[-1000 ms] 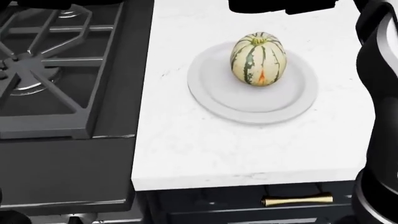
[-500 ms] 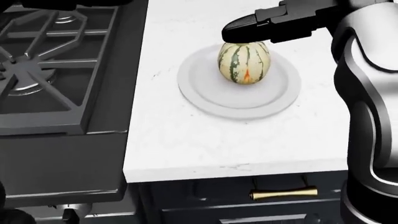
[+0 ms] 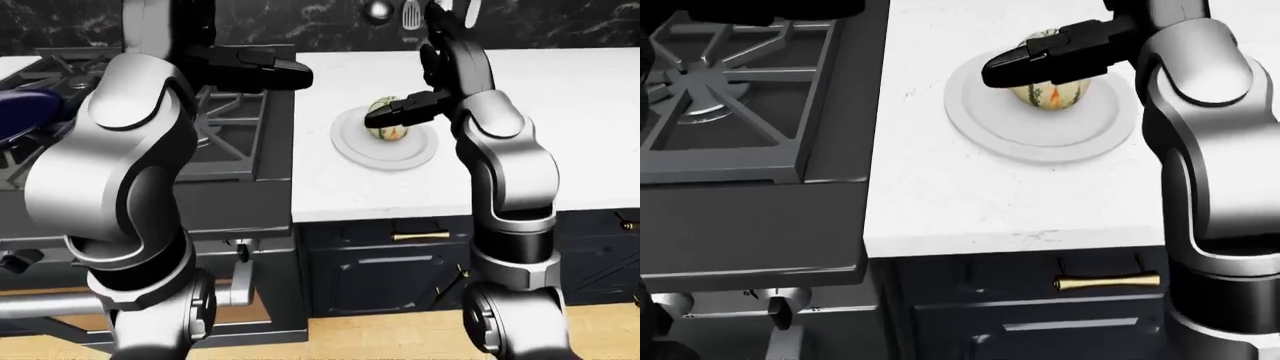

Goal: Pick the squash from the plate and place it in the pan.

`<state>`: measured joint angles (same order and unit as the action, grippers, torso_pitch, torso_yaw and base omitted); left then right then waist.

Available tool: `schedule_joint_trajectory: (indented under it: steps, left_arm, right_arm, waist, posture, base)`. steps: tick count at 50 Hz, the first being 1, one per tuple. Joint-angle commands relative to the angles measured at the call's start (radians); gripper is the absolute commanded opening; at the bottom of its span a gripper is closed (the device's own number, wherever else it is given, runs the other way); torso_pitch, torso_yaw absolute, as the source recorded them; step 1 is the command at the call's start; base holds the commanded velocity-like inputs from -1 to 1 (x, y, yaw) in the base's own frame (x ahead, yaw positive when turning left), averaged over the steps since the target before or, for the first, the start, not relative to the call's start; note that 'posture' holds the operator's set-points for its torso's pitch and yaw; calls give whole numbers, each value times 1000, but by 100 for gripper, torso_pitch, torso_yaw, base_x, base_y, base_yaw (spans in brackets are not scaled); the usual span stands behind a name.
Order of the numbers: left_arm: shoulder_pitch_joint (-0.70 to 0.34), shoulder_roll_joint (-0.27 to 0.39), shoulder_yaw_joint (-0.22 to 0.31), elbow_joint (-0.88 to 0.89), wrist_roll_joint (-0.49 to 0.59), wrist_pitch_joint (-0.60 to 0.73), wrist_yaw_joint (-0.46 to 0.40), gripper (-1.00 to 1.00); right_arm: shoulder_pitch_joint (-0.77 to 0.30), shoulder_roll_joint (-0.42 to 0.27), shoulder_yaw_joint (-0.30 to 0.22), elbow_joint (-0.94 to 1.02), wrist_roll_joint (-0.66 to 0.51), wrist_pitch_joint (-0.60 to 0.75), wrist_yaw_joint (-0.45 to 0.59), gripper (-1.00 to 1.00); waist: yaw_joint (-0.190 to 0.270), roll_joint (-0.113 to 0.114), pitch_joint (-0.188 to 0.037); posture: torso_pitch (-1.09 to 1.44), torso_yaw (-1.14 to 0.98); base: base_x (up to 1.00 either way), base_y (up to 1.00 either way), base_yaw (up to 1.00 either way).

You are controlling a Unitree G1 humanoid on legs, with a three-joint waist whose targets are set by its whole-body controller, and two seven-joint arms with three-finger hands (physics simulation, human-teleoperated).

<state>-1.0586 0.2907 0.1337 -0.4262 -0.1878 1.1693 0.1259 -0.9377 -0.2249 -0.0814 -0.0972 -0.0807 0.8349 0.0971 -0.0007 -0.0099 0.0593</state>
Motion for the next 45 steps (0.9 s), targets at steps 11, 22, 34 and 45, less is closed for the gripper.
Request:
schedule_joint_trajectory:
  steps: [11, 22, 34, 45]
  left_arm:
    - [-33, 0, 7, -21, 16, -28, -6, 100]
    - [-29, -5, 3, -24, 26, -29, -12, 100]
    - [-28, -10, 1, -22, 36, -32, -21, 100]
    - [-28, -14, 1, -23, 39, -29, -23, 100]
  right_arm:
    - [-105, -39, -11, 108, -32, -43, 39, 100]
    - [-115, -51, 13, 195, -103, -44, 115, 100]
    - [-135, -36, 22, 261, -192, -59, 187, 100]
    - [-132, -18, 28, 295, -232, -63, 238, 100]
  waist:
    - [1, 1, -34]
    - [2, 3, -37]
    - [-1, 5, -36]
    - [-3, 5, -33]
  posture:
    - [0, 0]
    - [0, 0]
    - [0, 0]
    - [0, 0]
  base:
    - [0, 0, 0]
    - [0, 0, 0]
    - [0, 0, 0]
    - [0, 0, 0]
